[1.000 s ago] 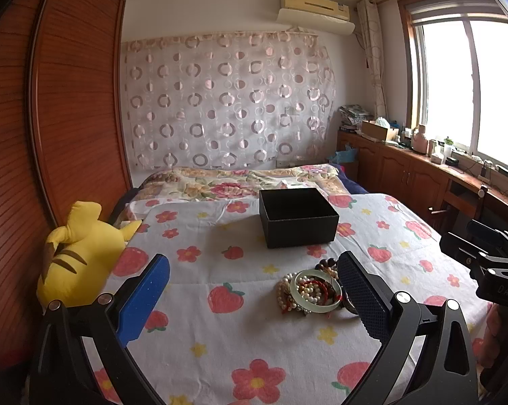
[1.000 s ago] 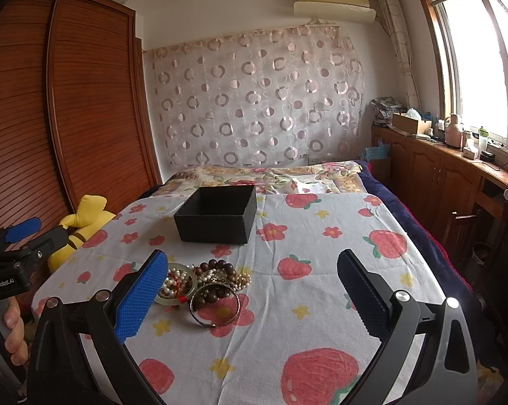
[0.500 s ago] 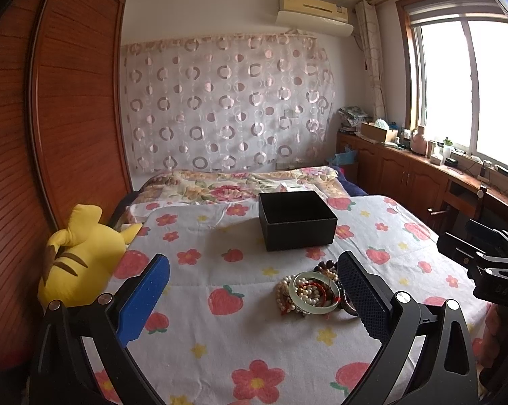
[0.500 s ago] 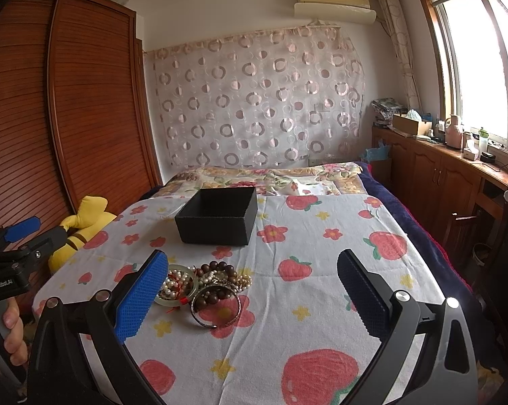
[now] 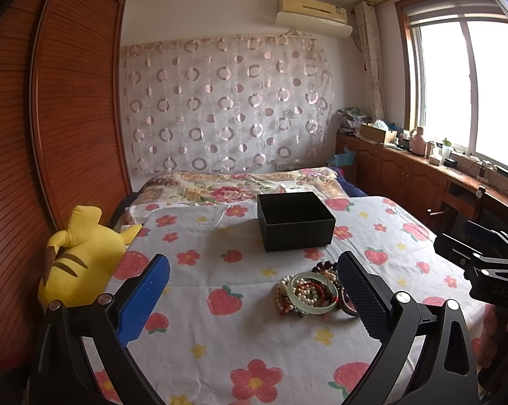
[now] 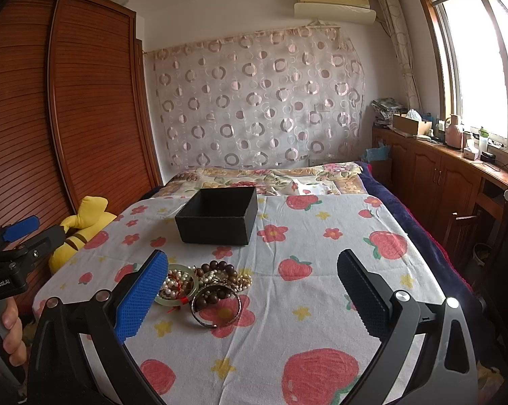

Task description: Organize jewelry

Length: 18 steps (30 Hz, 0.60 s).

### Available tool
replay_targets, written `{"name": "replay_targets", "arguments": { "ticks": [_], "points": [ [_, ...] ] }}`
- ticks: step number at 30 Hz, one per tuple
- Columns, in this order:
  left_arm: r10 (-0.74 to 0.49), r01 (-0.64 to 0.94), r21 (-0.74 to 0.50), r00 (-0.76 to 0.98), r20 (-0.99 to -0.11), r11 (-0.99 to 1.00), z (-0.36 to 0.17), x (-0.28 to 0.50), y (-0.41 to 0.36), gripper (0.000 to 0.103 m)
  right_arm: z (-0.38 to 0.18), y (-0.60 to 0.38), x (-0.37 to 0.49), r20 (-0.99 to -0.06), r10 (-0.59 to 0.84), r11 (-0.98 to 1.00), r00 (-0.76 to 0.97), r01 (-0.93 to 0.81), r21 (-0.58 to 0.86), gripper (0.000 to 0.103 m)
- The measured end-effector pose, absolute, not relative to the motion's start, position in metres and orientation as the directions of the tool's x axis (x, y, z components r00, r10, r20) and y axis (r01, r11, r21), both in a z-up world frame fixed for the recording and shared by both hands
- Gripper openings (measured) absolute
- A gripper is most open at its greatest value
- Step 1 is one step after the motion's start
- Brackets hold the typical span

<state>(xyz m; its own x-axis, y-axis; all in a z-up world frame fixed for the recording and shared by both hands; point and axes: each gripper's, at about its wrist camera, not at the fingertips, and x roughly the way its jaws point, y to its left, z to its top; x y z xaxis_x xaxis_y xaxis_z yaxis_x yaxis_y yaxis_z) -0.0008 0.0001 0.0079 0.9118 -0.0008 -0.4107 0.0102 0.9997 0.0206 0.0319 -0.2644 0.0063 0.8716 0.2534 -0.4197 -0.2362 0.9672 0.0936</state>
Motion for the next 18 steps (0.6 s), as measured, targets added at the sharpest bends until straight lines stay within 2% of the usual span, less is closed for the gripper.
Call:
{"name": "replay_targets", "arguments": {
  "ticks": [18],
  "points": [
    [-0.001,0.011,0.021,0.914,-0.406,1.0,0.018,-0.003,-0.001,0.096,0.006,-0.265,0.031,-0.419,0.254,0.967,0.872,-0.236,0.095,0.101]
  ]
}}
